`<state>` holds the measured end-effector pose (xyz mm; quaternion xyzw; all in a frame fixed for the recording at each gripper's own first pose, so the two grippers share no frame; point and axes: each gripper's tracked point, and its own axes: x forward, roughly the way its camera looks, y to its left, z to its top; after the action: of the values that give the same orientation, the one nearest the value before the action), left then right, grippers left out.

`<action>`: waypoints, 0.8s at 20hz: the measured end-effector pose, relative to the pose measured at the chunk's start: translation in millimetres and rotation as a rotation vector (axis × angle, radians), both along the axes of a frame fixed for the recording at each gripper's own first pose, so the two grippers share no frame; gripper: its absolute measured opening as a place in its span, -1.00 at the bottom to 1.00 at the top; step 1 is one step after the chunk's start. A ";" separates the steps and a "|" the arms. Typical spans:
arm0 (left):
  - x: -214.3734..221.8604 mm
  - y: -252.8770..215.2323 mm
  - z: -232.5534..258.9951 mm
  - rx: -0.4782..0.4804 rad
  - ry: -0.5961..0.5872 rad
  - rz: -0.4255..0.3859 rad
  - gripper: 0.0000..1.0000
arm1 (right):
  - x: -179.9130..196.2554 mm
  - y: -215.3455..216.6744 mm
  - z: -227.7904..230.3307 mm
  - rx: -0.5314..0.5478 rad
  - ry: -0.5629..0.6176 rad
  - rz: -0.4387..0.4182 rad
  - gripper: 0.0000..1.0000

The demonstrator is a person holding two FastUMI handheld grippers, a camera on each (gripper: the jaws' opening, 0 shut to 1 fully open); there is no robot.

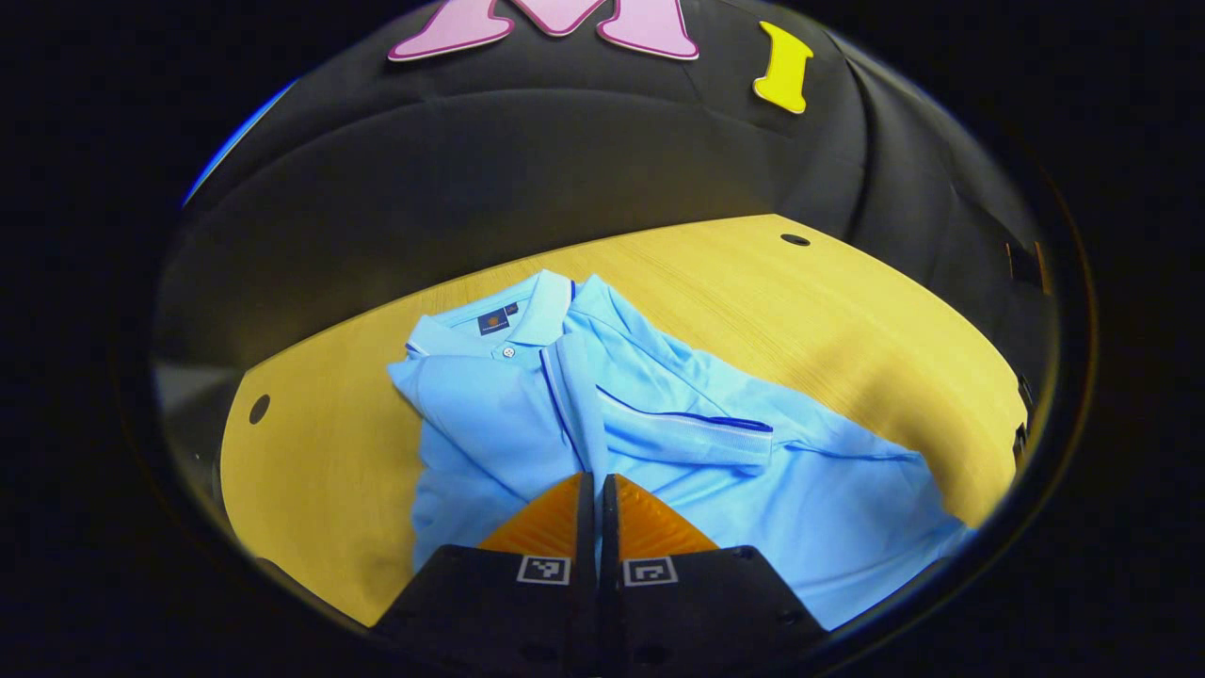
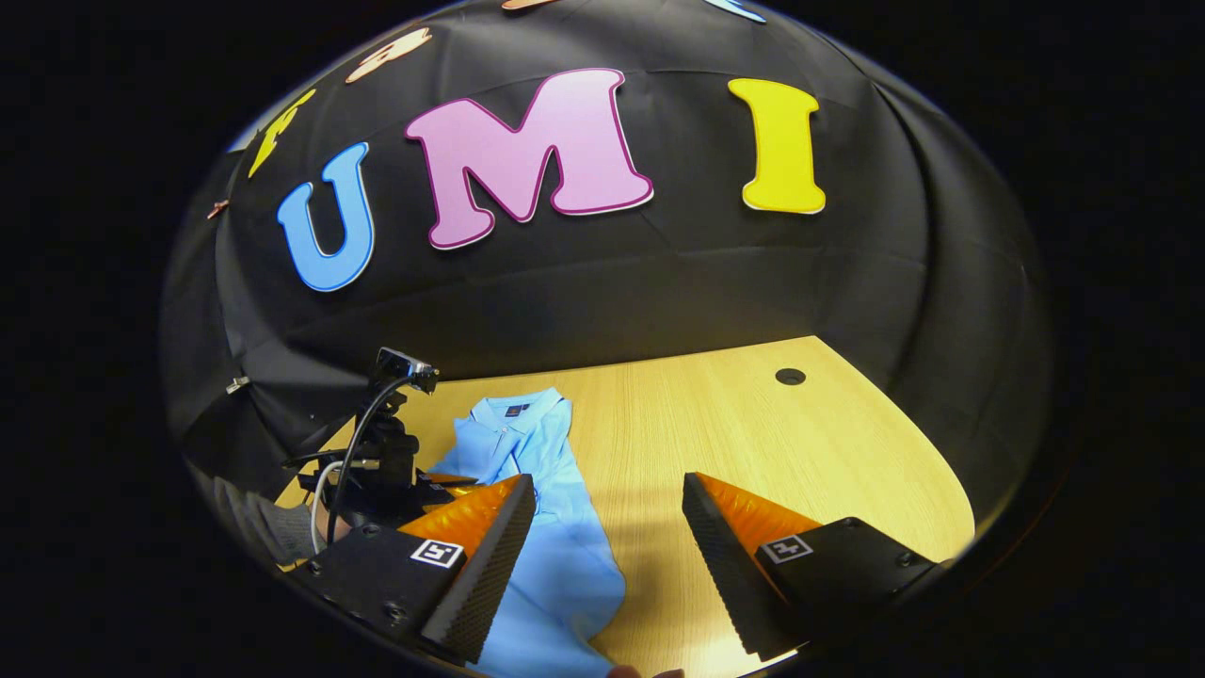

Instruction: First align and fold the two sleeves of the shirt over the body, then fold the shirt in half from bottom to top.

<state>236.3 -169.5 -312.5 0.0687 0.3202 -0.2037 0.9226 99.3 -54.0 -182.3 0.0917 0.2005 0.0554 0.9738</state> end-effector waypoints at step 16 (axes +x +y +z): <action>-9.8 -4.2 16.9 0.031 -0.075 -0.042 0.65 | -14.1 -6.7 18.2 0.011 -0.010 -0.024 0.96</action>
<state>226.5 -173.7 -295.7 0.0975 0.2872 -0.2153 0.9283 85.2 -60.7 -164.1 0.0991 0.1942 0.0450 0.9749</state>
